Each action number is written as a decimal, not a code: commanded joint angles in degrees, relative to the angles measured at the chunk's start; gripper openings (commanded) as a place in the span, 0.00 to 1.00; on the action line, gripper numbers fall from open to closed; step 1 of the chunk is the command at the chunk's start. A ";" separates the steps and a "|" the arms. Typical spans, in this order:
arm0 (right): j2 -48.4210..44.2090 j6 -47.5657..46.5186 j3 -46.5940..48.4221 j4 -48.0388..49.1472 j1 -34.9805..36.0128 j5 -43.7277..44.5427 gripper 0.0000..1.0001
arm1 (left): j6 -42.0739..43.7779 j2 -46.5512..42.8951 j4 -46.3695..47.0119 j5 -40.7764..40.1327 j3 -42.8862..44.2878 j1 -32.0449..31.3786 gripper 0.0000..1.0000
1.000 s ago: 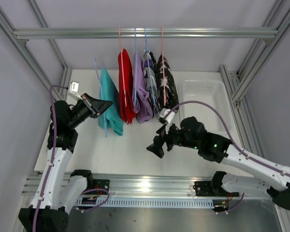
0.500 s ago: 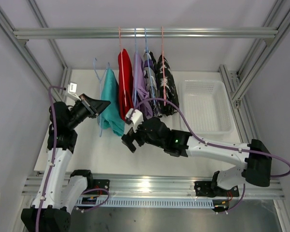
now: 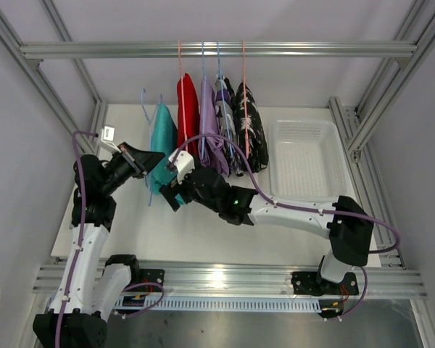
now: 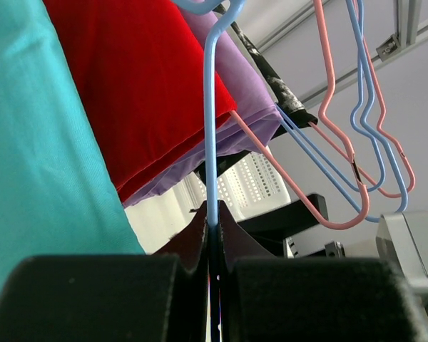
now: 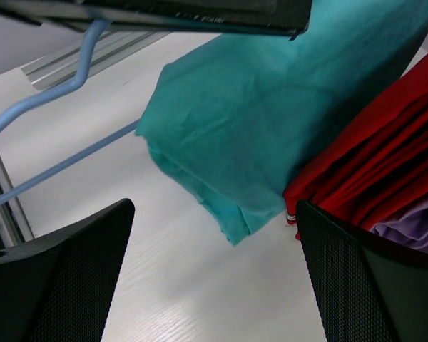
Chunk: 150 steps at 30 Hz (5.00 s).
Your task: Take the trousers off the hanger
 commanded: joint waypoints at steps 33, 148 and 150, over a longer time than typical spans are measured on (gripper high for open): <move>8.54 3.52 8.46 5.02 -0.77 2.72 0.82 | -0.18 -4.57 4.07 -1.20 -2.11 4.83 0.00; 32.44 7.91 37.12 2.91 -8.51 -20.66 0.70 | -3.70 -5.01 -5.34 -10.16 -0.27 8.26 0.00; 32.97 8.18 37.99 2.73 -8.77 -20.83 0.69 | -3.78 -5.09 -4.98 -10.07 -0.44 8.35 0.00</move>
